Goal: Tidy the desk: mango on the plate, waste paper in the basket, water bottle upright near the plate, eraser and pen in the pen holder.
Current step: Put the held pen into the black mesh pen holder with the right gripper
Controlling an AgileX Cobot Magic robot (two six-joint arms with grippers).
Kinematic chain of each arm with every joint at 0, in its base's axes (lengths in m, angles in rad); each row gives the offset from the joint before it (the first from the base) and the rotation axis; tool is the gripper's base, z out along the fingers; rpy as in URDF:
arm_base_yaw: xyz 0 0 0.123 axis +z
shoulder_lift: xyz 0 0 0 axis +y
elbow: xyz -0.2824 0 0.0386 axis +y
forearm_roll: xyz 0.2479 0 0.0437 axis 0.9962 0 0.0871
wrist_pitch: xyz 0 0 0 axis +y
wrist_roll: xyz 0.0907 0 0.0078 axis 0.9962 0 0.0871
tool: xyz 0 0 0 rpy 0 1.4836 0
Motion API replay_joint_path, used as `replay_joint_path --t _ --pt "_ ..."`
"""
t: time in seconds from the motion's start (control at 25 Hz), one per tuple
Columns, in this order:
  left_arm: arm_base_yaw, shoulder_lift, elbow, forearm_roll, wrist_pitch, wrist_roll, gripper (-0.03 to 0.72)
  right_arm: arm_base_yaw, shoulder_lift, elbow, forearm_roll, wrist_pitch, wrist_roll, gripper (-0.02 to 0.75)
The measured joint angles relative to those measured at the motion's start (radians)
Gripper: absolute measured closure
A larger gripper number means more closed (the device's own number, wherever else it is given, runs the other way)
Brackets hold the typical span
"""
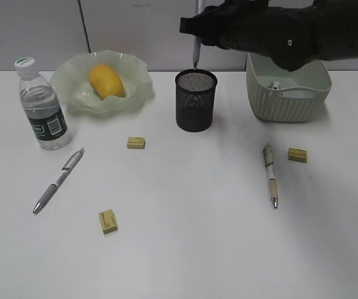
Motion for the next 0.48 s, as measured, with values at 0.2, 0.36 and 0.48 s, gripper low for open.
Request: replay_joint_path --t 0.2,0.36,0.48 --pt "0.000 0.000 0.000 0.000 0.000 0.000 0.165 0.000 0.076 0.000 -0.002 -0.080 -0.064 0.605" --pt "0.000 0.000 0.000 0.000 0.000 0.000 0.165 0.000 0.129 0.000 -0.002 -0.115 -0.122 0.602" --pt "0.000 0.000 0.000 0.000 0.000 0.000 0.165 0.000 0.159 0.000 -0.002 -0.119 -0.135 0.593"
